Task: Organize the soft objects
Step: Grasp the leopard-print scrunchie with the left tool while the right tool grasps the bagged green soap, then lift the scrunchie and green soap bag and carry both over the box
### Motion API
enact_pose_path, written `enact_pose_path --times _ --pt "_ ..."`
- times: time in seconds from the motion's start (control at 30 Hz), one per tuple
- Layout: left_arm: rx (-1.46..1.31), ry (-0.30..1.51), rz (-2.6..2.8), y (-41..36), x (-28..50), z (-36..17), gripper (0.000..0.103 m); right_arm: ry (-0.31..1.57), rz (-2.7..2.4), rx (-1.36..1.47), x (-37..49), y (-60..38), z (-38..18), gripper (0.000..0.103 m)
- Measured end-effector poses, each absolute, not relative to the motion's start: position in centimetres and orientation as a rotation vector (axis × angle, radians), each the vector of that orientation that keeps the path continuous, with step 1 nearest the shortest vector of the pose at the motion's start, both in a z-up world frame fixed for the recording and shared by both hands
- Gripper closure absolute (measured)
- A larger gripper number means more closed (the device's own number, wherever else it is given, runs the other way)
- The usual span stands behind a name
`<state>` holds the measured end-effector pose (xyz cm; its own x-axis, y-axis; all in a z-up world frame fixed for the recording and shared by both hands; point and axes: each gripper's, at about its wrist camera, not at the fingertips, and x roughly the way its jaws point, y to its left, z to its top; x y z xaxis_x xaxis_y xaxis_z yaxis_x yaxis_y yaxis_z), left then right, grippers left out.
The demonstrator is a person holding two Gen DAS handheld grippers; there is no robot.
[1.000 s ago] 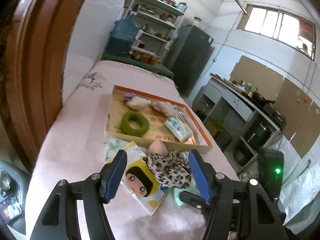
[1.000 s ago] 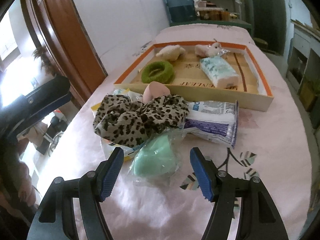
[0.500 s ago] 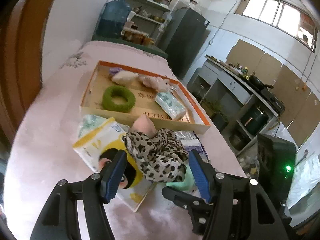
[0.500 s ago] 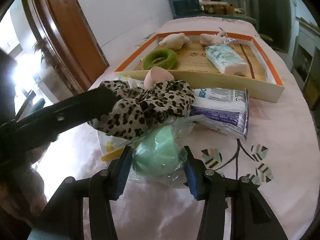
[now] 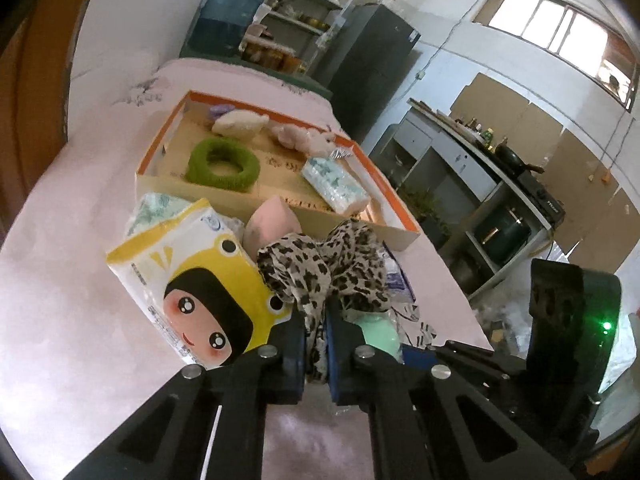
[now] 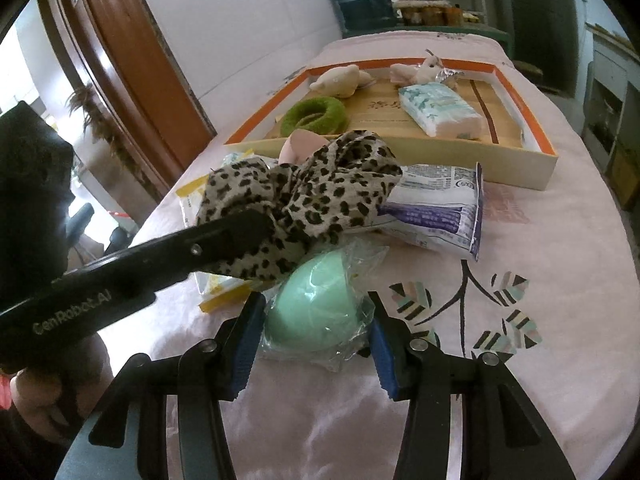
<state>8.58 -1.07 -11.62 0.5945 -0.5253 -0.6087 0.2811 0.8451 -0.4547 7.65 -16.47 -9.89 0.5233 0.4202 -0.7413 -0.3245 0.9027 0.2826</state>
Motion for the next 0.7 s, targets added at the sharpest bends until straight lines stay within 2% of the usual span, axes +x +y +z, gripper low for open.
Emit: enact_pose_path --times 0.7 --pt "-0.317 0.695 -0.474 -0.1 6.6 -8.1 0.095 0.860 0.440 0.102 5.8 -16.7 -7.4 0.052"
